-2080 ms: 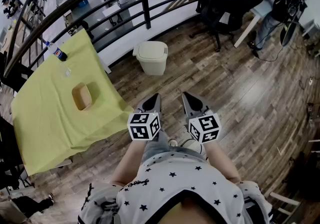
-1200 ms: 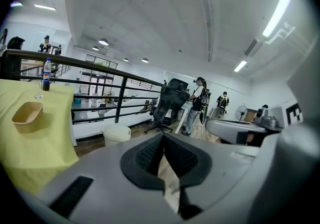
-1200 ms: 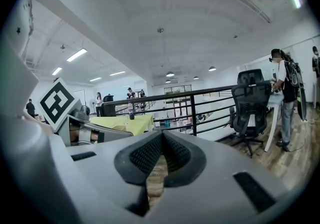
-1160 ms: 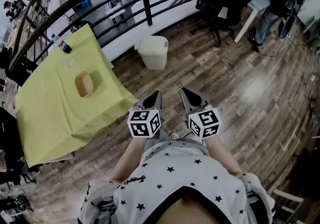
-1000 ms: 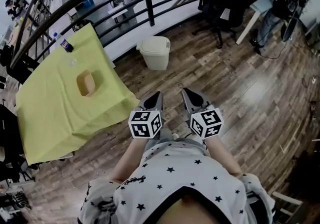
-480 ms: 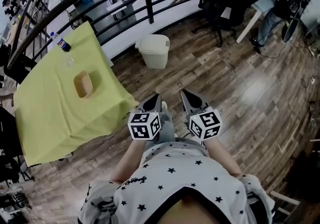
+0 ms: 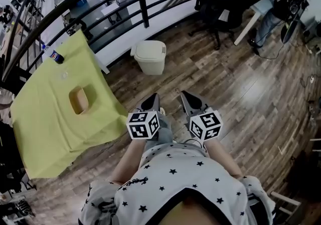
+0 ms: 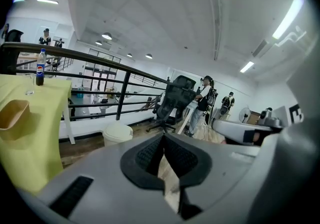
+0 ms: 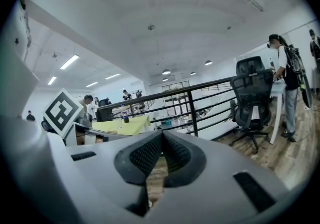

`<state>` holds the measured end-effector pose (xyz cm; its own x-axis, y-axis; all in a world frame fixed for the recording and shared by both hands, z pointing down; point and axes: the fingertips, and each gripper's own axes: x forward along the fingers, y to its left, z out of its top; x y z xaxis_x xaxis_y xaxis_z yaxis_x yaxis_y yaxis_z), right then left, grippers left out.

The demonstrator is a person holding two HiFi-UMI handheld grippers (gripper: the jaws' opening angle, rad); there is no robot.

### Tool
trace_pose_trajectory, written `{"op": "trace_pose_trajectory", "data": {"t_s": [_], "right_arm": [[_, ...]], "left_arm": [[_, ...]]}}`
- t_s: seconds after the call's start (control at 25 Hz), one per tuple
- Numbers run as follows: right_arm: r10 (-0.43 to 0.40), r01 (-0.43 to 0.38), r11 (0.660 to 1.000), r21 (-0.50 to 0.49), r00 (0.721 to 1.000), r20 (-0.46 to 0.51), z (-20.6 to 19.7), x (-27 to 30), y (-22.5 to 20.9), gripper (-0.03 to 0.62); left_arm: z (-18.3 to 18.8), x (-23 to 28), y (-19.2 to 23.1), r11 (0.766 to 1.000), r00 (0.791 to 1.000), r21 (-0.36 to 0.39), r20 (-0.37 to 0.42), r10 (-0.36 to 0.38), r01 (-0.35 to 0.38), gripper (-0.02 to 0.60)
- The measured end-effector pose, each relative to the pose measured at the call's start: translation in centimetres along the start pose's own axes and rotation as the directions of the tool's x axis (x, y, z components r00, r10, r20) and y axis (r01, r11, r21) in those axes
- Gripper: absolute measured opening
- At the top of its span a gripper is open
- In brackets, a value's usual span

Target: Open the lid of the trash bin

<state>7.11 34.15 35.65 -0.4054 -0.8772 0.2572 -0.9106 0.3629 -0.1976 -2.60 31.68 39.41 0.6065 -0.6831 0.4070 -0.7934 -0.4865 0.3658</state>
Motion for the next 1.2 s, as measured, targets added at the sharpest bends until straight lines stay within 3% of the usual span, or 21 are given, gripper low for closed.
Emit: {"op": "trace_pose_trajectory", "data": {"t_s": [0.8,1.2], "right_arm": [[0.023,-0.024,0.999,-0.037,0.999,-0.035,6.9,16.7,-6.0,-0.006],[0.024,-0.027,0.999,-0.038,0.997,-0.076,7.2,25.3,-7.3,-0.006]], "left_arm": [[9.7,12.3,8.8,1.0,1.0,-0.014,-0.02,0.009,-0.009,0.011],[12.6,17.0,15.4,1.0,0.999,-0.02,-0.045,0.018,-0.019,0.011]]}}
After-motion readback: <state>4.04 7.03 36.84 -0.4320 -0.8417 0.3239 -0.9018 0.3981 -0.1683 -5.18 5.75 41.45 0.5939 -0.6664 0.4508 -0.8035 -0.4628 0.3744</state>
